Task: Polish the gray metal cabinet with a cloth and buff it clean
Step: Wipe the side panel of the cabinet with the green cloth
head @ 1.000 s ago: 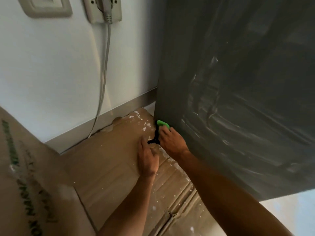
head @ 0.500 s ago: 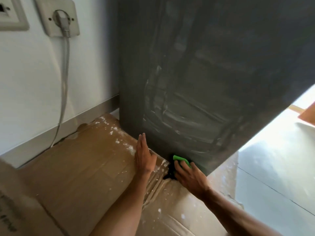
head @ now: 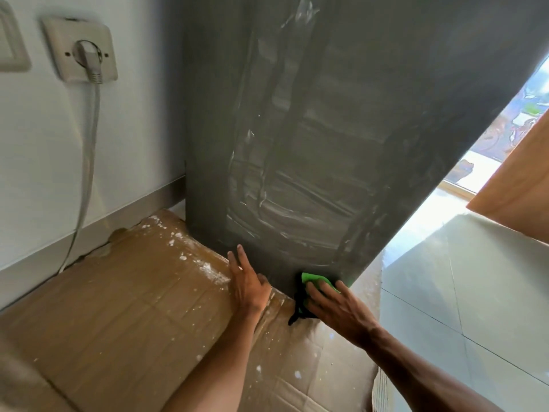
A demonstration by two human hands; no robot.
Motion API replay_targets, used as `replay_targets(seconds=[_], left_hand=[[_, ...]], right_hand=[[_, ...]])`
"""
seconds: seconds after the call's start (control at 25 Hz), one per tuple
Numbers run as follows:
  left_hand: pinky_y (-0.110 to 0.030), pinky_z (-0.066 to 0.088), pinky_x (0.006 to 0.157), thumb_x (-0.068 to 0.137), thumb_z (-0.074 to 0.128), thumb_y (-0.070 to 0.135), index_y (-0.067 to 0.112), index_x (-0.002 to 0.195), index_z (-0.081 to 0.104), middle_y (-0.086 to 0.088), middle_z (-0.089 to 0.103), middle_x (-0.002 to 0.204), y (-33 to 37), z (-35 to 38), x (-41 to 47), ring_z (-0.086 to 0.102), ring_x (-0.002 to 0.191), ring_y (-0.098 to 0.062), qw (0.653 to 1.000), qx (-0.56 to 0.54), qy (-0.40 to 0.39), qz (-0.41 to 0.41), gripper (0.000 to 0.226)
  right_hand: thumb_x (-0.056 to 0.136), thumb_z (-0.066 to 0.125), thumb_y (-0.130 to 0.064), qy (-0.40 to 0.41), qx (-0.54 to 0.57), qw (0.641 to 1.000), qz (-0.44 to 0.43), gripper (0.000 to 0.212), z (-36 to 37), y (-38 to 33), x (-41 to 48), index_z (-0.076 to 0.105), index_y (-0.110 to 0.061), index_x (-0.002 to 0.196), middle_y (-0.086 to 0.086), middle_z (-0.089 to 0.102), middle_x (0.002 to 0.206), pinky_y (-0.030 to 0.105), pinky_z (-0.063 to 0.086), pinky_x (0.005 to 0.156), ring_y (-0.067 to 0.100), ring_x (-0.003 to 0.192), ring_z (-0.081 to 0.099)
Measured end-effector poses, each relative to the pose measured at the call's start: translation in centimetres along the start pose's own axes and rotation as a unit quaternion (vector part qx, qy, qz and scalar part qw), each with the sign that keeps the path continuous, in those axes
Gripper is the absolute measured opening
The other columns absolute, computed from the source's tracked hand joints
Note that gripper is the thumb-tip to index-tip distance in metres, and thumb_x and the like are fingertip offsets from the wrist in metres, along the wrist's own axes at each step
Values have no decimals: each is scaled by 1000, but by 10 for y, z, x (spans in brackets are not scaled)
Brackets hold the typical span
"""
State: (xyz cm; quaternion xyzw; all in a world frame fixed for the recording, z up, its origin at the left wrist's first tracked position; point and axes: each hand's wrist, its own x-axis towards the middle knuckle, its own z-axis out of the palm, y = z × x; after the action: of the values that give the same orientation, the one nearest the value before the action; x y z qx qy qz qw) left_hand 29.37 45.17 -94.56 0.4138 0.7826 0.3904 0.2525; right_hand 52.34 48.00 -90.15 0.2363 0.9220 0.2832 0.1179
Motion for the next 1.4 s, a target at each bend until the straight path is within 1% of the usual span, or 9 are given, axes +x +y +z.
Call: replay_targets(seconds=[0.28, 0.36, 0.48, 0.64, 0.84, 1.0, 1.16, 1.28, 1.4], left_hand=[[-33, 46, 106, 99, 61, 25, 16, 163, -11, -12, -2, 172, 5, 5, 2, 33, 150, -34, 999, -19, -10, 23, 96], [-32, 52, 101, 100, 59, 23, 18, 163, -10, -11, -2, 171, 3, 3, 5, 34, 149, -33, 1000, -19, 15, 16, 94], [-39, 48, 109, 99, 58, 20, 17, 164, -6, -14, 0, 171, 9, -6, 12, 31, 151, -34, 999, -20, 41, -6, 91], [-44, 40, 113, 90, 64, 7, 11, 163, 11, -22, 13, 168, 28, -23, 23, 32, 149, -41, 995, -25, 79, 48, 91], [-50, 43, 110, 85, 68, 5, 10, 162, 20, -24, 23, 165, 61, -55, 36, 39, 145, -43, 992, -23, 113, 58, 91], [-41, 39, 113, 91, 64, 17, 17, 164, 8, -15, 15, 169, 73, -74, 36, 34, 150, -32, 987, -25, 139, 70, 91], [-29, 33, 116, 98, 56, 30, 21, 164, -4, -6, 6, 171, 86, -83, 41, 26, 154, -19, 983, -16, 157, 92, 89], [-39, 43, 109, 91, 65, 20, 12, 162, 17, -11, 18, 169, 100, -90, 48, 39, 148, -27, 980, -6, 161, 120, 86], [-50, 58, 86, 71, 81, 1, 2, 149, 47, -25, 41, 156, 115, -103, 64, 61, 126, -42, 969, -9, 200, 146, 86]], right_hand=[[45, 100, -19, 6, 16, 999, 31, 86, -9, 2, -1, 63, -25, 123, 8, 54, 136, 43, 59, 83, 30, 117, 56], [54, 96, -25, 47, 16, 998, 32, 78, -9, 2, 3, 60, -23, 123, 9, 54, 135, 44, 59, 84, 32, 118, 52], [84, 68, -33, 167, 4, 985, 32, 37, -16, 3, 16, 59, -25, 119, 4, 65, 129, 40, 61, 81, 31, 116, 50], [82, 71, -46, 218, 6, 976, 30, 38, -48, 10, 41, 63, -35, 117, -1, 67, 126, 36, 60, 80, 25, 113, 55], [91, 51, -29, 232, -49, 971, 42, 33, -76, 32, 53, 58, -39, 122, -3, 57, 133, 31, 60, 80, 22, 117, 49], [101, 20, -11, 252, -136, 956, 61, 47, -82, 48, 53, 47, -38, 129, -3, 47, 137, 27, 59, 79, 22, 119, 46], [93, 49, -28, 243, -79, 966, 25, 36, -113, 62, 59, 44, -36, 128, -2, 45, 136, 26, 61, 77, 19, 116, 53], [73, 71, -39, 225, -47, 973, 33, 63, -127, 74, 72, 45, -36, 131, -1, 46, 137, 27, 60, 78, 19, 115, 54], [101, 32, -13, 280, -94, 954, 52, 37, -146, 86, 86, 48, -35, 128, 0, 48, 134, 27, 61, 77, 21, 116, 47]])
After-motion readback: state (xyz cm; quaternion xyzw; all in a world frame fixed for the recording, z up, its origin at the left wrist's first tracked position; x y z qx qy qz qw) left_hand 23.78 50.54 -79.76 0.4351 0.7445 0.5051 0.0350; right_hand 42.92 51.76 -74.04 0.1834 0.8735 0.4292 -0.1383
